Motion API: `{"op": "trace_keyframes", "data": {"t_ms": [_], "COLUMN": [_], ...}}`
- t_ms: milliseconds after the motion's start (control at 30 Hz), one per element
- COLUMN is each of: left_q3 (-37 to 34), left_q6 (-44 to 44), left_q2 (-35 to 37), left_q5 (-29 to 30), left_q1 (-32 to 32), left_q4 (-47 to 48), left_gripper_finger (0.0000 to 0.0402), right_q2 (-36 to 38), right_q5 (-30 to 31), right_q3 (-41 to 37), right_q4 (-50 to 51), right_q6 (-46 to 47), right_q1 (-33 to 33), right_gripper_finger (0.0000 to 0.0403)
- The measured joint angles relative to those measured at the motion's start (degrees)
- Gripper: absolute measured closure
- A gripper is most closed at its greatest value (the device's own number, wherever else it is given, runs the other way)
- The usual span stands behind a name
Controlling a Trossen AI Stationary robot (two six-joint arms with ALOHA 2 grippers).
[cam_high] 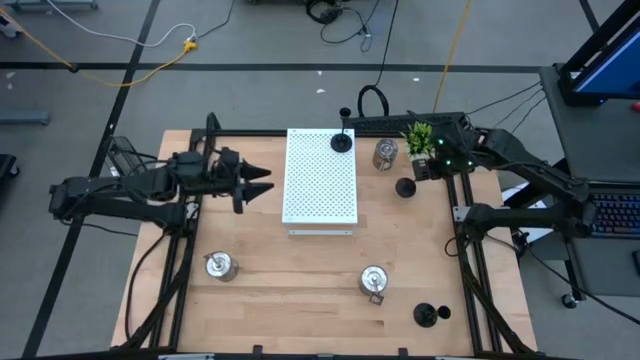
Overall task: Pick & Place candle stick holders
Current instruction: Put the top black candle holder on the shelf aligned with the other black candle holder
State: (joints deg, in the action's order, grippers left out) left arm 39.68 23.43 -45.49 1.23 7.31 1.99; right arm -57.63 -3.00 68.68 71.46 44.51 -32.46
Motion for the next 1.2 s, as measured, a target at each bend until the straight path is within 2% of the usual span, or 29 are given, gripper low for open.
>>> {"op": "trace_keyframes", "data": {"t_ms": [433,633,733,967,1200], "left_q3": [0.03,5.50,10.52,26.23,39.63], "left_q6": [-7.16,-11.85,-14.62,-19.20,-22.80], "left_q2": [-13.68,-18.17,-21.35,-31.26,-39.93], "left_q5": [-1.23,-1.22,-1.24,-1.30,-2.49], "left_q1": [0.00,0.00,-0.02,-1.10,-2.77], "left_q4": [-17.24,-16.86,-12.99,4.75,12.65], "left_gripper_finger": [0.0153,0.0153,0.0153,0.0153,0.0153], "right_q2": [-0.25,-2.08,-4.05,-9.13,-12.09], "right_q5": [-8.16,-12.06,-13.78,-20.83,-27.57], "right_q3": [14.45,18.62,18.95,18.97,18.97], "right_q4": [1.86,-0.34,-1.96,-7.98,-15.37], "right_q6": [-0.11,-0.15,-0.84,-3.80,-5.69], "right_q1": [2.71,4.04,5.16,6.90,7.16], "right_gripper_finger": [0.0400,0.0400,0.0400,0.0399,0.0399]}}
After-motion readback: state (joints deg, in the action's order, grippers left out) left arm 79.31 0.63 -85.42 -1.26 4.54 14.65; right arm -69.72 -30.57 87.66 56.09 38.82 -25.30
